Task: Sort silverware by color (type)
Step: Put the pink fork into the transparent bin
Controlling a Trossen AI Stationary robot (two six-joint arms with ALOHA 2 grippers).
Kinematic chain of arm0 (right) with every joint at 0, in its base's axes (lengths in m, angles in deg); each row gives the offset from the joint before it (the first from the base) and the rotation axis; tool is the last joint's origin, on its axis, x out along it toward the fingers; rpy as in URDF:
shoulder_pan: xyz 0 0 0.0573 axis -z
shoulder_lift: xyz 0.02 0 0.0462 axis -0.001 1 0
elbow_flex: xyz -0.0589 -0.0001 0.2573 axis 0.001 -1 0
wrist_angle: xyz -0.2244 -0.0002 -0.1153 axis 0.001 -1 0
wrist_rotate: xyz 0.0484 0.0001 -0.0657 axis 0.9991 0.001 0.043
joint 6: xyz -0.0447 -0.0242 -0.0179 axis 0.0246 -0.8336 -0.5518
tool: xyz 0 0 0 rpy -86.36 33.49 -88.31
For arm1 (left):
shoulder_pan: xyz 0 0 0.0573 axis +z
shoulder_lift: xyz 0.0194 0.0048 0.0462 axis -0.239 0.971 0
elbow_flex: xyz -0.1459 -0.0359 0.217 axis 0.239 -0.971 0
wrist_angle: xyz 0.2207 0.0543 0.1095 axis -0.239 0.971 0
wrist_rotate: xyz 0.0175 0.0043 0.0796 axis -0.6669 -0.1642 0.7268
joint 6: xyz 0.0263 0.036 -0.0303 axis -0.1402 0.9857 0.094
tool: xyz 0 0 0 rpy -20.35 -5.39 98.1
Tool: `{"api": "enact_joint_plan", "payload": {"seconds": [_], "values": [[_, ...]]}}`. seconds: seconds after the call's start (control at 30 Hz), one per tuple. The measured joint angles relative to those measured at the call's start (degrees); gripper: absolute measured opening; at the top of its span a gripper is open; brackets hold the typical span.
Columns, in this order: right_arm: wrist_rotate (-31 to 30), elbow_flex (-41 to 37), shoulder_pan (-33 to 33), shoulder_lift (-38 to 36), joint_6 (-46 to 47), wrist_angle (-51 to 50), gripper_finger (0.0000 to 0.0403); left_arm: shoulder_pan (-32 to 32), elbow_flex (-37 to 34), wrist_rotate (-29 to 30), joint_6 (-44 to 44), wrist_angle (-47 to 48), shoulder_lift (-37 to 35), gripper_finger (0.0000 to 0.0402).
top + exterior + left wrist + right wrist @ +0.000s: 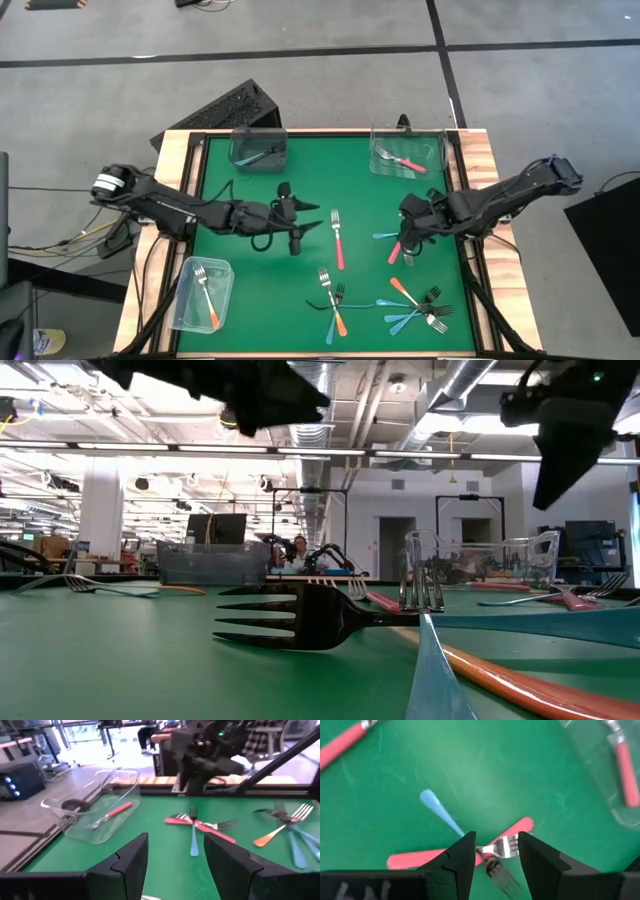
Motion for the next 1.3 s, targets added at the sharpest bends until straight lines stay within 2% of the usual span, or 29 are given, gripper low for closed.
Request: {"api": "enact_joint_plan", "payload": {"seconds": [0.2, 0.3, 0.5, 0.63, 0.93, 1.3], "values": [[11.6, 0.0, -0.18, 4.98, 1.71, -0.56, 0.0172, 1.28, 0.07, 0.02, -0.4, 2.86, 1.09, 0.0181], [14.63, 0.0, -1.18, 6.91, 6.41, 0.01, 0.0172, 1.27, 0.07, 0.72, -1.07, 4.17, 0.95, 0.0181], [12.61, 0.0, -4.06, 12.04, 21.95, 4.36, 0.0172, 1.27, 0.05, 2.27, -3.25, 4.17, 0.97, 0.0181], [12.24, -0.02, -4.43, 16.51, 27.89, 5.1, 0.0171, 1.27, -0.33, 2.89, -3.4, 4.62, 0.97, 0.0181], [13.74, 0.04, -2.86, 24.01, 28.09, 9.92, 0.0158, 1.34, -0.35, 2.95, -3.48, 7.78, 1.0, 0.0181], [14.55, 0.19, -1.07, 25.74, 26.77, 11.26, 0.012, 1.36, -0.37, 6.47, -3.41, 8.59, 1.0, 0.0181]]}}
